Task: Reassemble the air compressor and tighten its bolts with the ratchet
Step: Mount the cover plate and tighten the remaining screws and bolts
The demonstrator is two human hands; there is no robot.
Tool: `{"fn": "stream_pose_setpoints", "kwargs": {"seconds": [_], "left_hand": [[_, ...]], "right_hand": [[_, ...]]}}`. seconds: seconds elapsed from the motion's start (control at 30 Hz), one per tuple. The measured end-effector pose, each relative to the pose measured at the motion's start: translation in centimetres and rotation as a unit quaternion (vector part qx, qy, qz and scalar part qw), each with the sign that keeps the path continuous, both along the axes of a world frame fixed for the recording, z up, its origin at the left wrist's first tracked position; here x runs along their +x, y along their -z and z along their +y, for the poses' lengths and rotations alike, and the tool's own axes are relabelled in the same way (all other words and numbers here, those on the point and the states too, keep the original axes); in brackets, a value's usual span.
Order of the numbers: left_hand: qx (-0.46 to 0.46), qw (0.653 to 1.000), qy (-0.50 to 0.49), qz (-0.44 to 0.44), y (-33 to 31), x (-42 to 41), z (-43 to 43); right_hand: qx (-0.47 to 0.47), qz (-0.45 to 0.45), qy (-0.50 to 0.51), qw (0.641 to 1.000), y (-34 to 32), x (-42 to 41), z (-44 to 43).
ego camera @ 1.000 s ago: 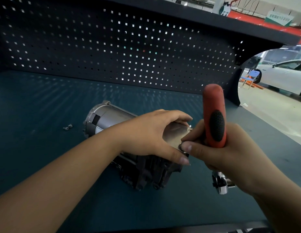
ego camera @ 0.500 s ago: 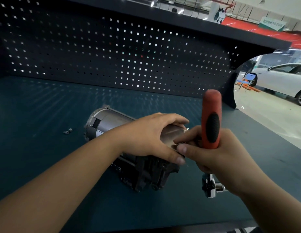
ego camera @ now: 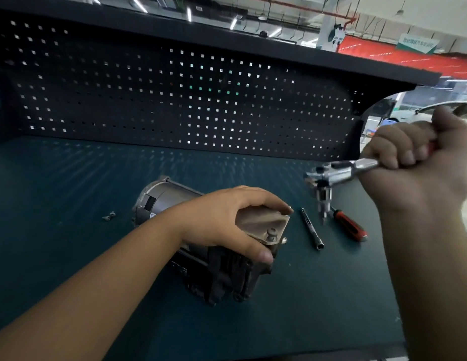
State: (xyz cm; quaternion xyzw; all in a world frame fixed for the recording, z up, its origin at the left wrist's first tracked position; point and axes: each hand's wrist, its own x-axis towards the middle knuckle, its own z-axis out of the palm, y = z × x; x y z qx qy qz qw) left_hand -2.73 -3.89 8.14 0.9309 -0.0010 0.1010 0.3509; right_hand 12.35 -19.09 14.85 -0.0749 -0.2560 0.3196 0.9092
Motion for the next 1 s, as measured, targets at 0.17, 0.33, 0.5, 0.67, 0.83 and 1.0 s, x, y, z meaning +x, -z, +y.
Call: {"fn": "stream_pose_setpoints", "kwargs": {"seconds": [0.17, 0.33, 0.5, 0.67, 0.83, 1.0], "left_hand": [[-0.19, 0.981, -0.022, -0.043, -0.3, -0.4, -0.3], [-0.221, 0.972, -0.054, -0.065, 0.5, 0.0, -0.2], [-0.273, 0.952, -0.074, -0.12, 0.4, 0.1, -0.4], [-0.275, 0.951, -0.079, -0.114, 0.3, 0.2, -0.5], [-0.272, 0.954, -0.06, -0.113, 0.3, 0.2, -0.5], [-0.254, 0.96, -0.042, -0.112, 0.2, 0.2, -0.6]], "right_hand": [[0.064, 0.204, -0.085, 0.973, 1.9, -0.8, 2.5], [0.015, 0.275, -0.104, 0.956, 3.7, -1.3, 3.7], [0.028, 0.291, -0.122, 0.948, 3.7, -1.2, 4.1], [0.016, 0.301, -0.124, 0.945, 3.7, -0.9, 4.4], [0.024, 0.311, -0.132, 0.941, 4.0, -0.8, 4.6], [0.025, 0.292, -0.125, 0.948, 4.1, -0.8, 4.6]]}}
